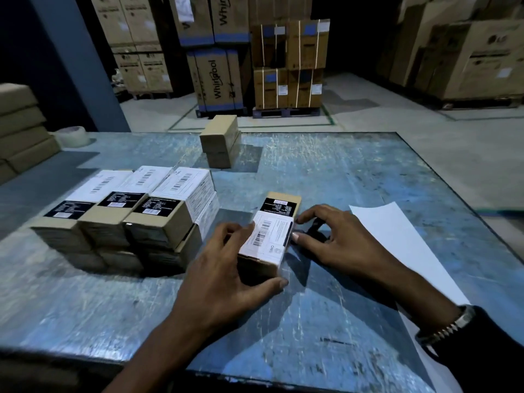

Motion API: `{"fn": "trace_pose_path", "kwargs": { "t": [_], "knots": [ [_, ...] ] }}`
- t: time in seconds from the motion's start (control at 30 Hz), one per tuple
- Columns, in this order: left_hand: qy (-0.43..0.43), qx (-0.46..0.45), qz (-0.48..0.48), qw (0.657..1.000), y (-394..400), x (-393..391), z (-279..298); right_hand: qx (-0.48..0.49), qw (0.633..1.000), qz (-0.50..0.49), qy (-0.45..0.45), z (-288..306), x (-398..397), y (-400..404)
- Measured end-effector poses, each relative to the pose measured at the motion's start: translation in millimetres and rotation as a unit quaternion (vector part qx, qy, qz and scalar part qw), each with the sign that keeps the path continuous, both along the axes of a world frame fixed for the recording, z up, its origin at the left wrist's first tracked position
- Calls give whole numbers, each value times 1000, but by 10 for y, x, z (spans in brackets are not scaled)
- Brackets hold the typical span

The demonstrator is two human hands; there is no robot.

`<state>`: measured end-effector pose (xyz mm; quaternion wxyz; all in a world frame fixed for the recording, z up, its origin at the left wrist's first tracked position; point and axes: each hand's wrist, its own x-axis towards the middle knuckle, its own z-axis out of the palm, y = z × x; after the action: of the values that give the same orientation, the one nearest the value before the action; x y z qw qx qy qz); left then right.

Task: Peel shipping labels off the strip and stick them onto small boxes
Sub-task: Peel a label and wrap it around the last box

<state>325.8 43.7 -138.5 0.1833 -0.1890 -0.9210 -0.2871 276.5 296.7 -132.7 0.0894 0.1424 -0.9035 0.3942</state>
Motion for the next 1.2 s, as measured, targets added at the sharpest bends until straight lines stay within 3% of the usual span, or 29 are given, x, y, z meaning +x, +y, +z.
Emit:
{"fn": "trace_pose_path", "kwargs": {
  "t": [0.1, 0.27, 0.4, 0.5, 0.67, 0.77, 0.87, 0.93, 1.03, 1.13, 1.2],
  "knots": [
    [9, 17, 26, 999, -102, 81, -19, 7, 998, 56, 26, -60, -6, -56],
    [183, -53, 22, 981, -300, 176, -102, 65, 986, 147, 45, -104, 28, -160],
    [239, -99, 30, 966, -468, 171, -155, 112, 974, 199, -10, -120, 93, -274],
    [222, -82, 39, 971, -491, 143, -173, 155, 964, 214, -10, -110, 123, -354],
    [171, -13, 54, 984, -406, 170, -90, 129, 973, 193, 5, -129, 81, -381],
    [168, -35, 71, 983, -327, 142, -30, 46, 990, 115, 62, -122, 28, -352],
    [176, -56, 77, 980, -258, 111, -14, -1, 998, 25, 62, -46, -6, -294],
    [174, -38, 46, 983, -275, 103, -7, 0, 999, 14, 47, -23, -10, -269],
    [124, 74, -43, 989, -372, 71, -7, 22, 999, 19, 20, -39, -29, -226],
    [82, 122, -90, 985, -423, 24, -70, -87, 996, 23, -21, -7, -18, -206],
    [85, 120, -81, 986, -403, 3, -111, -114, 993, -7, 20, 2, -23, -189]
  ]
}}
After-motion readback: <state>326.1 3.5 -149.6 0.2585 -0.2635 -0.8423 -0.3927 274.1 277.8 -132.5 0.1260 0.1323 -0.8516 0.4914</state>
